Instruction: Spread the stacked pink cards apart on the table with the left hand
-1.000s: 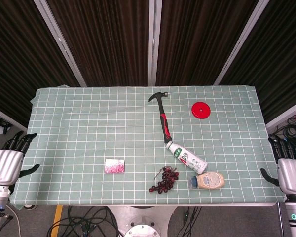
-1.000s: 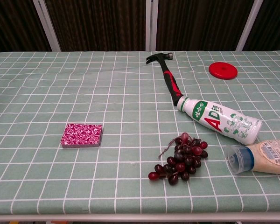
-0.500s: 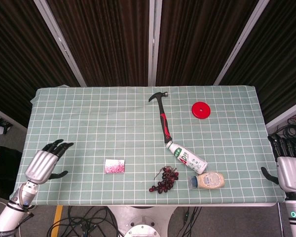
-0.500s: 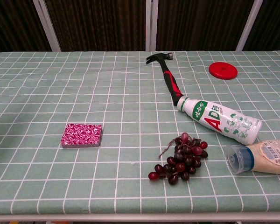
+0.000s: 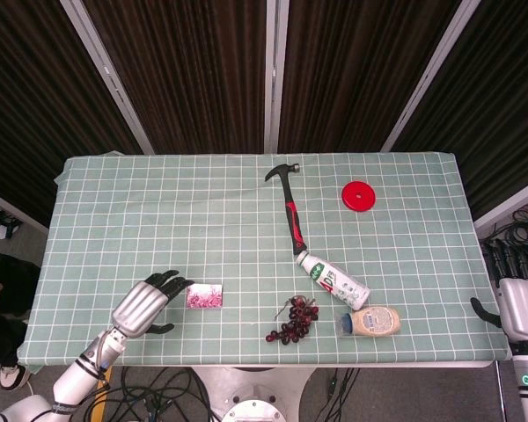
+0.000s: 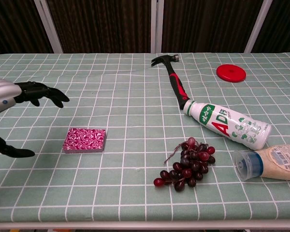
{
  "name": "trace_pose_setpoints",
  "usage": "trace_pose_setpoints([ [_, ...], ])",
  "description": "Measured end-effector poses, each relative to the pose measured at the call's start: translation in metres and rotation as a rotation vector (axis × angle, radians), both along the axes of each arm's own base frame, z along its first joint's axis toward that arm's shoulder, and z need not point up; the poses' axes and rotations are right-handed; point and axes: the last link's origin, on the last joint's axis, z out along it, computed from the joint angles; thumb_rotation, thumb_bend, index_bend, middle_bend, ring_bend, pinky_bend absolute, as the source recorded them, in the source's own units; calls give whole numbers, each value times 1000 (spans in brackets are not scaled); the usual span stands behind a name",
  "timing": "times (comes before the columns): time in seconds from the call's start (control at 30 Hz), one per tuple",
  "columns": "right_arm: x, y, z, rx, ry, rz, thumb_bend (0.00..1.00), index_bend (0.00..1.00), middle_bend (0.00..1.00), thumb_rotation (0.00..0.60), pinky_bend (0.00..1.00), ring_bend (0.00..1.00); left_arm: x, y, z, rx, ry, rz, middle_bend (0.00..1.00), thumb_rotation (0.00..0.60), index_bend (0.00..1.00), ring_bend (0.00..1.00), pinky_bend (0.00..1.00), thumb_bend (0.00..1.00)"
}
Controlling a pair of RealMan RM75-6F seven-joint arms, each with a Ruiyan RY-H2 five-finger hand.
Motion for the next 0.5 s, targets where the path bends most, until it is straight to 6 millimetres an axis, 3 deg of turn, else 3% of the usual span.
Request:
trace_pose_setpoints([
  [0.17,0,-1,0,4,14,-7,152,0,0,600,0,0,11,7,-17,-19,-3,-38,247,600,186,150,305,1],
  [0.5,-3,-4,0,3,20,-20,153,0,0,600,0,0,19,24,-32,-67,-6,15,254,600,186,150,304,3],
])
